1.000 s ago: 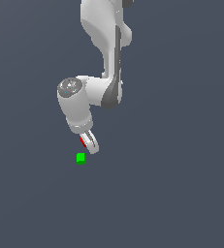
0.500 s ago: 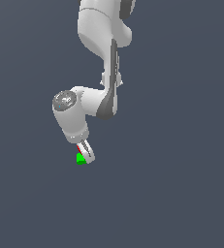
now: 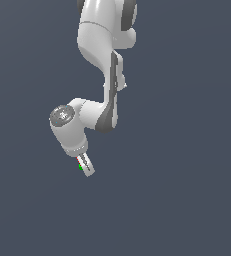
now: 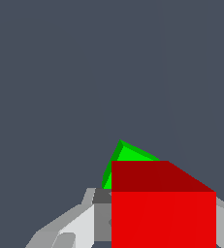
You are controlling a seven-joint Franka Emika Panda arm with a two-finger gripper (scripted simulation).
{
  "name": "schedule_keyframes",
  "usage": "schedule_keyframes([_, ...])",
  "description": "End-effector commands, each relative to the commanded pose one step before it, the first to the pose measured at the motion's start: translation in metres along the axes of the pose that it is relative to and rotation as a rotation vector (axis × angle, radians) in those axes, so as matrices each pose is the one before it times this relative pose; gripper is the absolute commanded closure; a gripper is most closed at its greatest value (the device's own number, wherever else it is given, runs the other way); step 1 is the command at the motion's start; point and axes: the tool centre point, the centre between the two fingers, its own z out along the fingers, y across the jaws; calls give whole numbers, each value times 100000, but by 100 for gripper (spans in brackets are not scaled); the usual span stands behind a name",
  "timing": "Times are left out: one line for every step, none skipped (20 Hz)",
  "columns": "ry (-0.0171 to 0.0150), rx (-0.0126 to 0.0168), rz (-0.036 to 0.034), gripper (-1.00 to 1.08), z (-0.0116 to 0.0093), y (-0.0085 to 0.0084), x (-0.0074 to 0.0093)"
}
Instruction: Stack the red cube on top of the green cube.
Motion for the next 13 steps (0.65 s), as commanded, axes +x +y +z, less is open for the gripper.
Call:
schedule_keyframes([90, 105, -41, 108, 146, -170, 261])
schedule_keyframes([0, 0, 0, 108, 30, -17, 35])
schedule_keyframes([0, 0, 0, 108, 10, -6, 12])
schedule_keyframes([0, 0, 0, -92, 0, 0, 0])
schedule_keyframes([0, 0, 0, -92, 0, 0, 0])
schedule_keyframes([0, 0, 0, -92, 0, 0, 0])
schedule_keyframes([0, 0, 0, -92, 0, 0, 0])
schedule_keyframes([0, 0, 0, -92, 0, 0, 0])
schedule_keyframes([0, 0, 0, -92, 0, 0, 0])
schedule_keyframes([0, 0, 0, -92, 0, 0, 0])
schedule_keyframes([0, 0, 0, -92, 0, 0, 0])
schedule_keyframes([0, 0, 0, -92, 0, 0, 0])
schedule_keyframes([0, 0, 0, -92, 0, 0, 0])
